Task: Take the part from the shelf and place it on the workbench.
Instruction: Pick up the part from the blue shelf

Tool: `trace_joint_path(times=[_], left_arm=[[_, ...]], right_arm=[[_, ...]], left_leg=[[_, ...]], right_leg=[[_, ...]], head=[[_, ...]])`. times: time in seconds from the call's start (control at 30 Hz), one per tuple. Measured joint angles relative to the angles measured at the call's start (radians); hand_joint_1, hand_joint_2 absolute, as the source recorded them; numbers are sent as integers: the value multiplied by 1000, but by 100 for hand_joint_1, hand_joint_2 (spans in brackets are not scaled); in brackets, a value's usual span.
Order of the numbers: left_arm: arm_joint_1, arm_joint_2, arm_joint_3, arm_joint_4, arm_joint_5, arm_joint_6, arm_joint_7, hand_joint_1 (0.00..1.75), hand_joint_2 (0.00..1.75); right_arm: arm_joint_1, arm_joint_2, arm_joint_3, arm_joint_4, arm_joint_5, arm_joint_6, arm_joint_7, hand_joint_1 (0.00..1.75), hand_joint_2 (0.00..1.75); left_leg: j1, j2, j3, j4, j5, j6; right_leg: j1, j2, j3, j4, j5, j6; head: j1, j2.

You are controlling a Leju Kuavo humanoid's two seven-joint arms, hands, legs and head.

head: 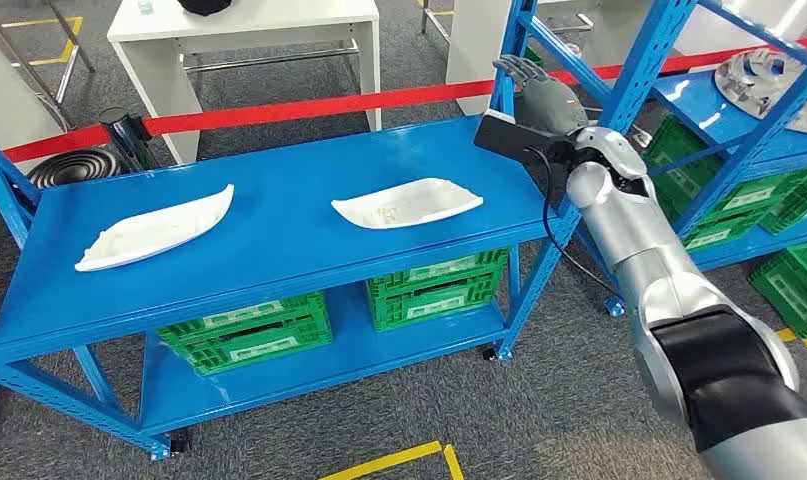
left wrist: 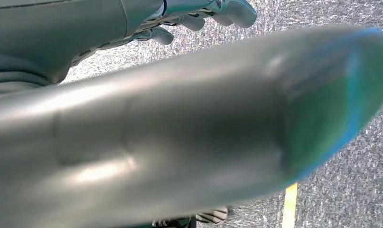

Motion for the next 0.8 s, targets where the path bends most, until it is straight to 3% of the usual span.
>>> trace_joint_path(times=[0.1, 0.13, 0.17, 0.23, 0.3, 0.37, 0.43, 0.5, 0.57, 0.6, 0.63, 0.67, 0.7, 0.8], left_arm=[[0, -2, 0, 0, -5, 0, 1, 0, 0], [0, -3, 0, 0, -7, 0, 1, 0, 0], [-1, -3, 0, 1, -9, 0, 1, 0, 0], [-5, -5, 0, 0, -14, -1, -1, 0, 0], [-11, -8, 0, 0, -21, -2, -11, 0, 0], [-15, -11, 0, 0, -25, -3, -28, 0, 0], [-17, -13, 0, 0, -23, -3, -39, 0, 0], [-17, -13, 0, 0, -21, -4, -40, 0, 0], [-17, -13, 0, 1, -22, -11, -36, 0, 0], [-17, -14, 0, 1, -23, -18, -34, 0, 0], [-17, -14, 0, 1, -24, -27, -33, 0, 0], [-17, -14, 0, 1, -25, -40, -35, 0, 0], [-18, -14, 0, 1, -26, -56, -39, 0, 0], [-20, -14, -4, 1, -30, -105, -58, 0, 0]], right_arm=[[12, -5, 0, 0, -1, 4, -1, 0, 0], [18, -6, 1, 0, 0, 10, -1, 0, 0], [21, -7, 2, 0, 3, 16, -2, 0, 0], [19, -7, 5, 0, 11, 30, -2, 0, 0], [12, -7, 13, 1, 19, 41, -2, 0, 0], [7, -8, 26, 7, 29, 47, -1, 0, 0], [4, -7, 40, 15, 36, 50, 0, 0, 0], [3, -5, 51, 23, 44, 49, 1, 0, 0], [-2, 6, 73, 46, 69, 39, 10, 0, 0], [-5, 15, 92, 66, 90, 29, 20, 0, 0], [-6, 26, 115, 91, 112, 16, 33, 0, 0], [-6, 39, 139, 115, 134, 0, 49, 0, 0], [-3, 55, 163, 138, 154, -18, 68, 0, 0], [10, 108, 222, 199, 196, -65, 121, 0, 0]], left_leg=[[-2, 1, -21, 3, 13, 1], [-2, 1, -32, 6, 20, 1], [-2, 2, -44, 10, 27, 0], [-2, 2, -69, 21, 39, -6], [-4, 2, -82, 28, 47, -15], [-5, 2, -84, 26, 56, -27], [-4, 1, -89, 23, 60, -40], [-4, 1, -110, 62, 18, -51], [0, 1, -152, 179, -63, -60], [2, 1, -168, 237, -91, -63], [2, 1, -170, 269, -98, -65], [2, 1, -155, 264, -88, -64], [2, 1, -121, 223, -67, -63], [-1, 0, -4, 53, -28, -50]], right_leg=[[0, 0, -31, 120, -59, 4], [0, 0, -24, 136, -63, 5], [0, 0, 1, 115, -49, 4], [0, -1, 95, -13, -15, -1], [5, -1, 159, -111, -7, -10], [12, -1, 164, -128, -7, -22], [9, -2, 158, -135, 6, -34], [1, -4, 149, -142, 26, -44], [-1, -4, 134, -143, 40, -48], [-1, -3, 127, -142, 46, -48], [-1, -2, 120, -141, 50, -48], [-1, -1, 115, -141, 54, -47], [-1, 0, 112, -140, 56, -45], [1, 0, 107, -139, 62, -36]], head=[[0, 0], [0, 0], [0, 0], [0, 0], [1, 0], [5, 0], [6, 0], [5, 0], [3, 0], [2, 0], [2, 0], [2, 0], [2, 0], [2, 0]])
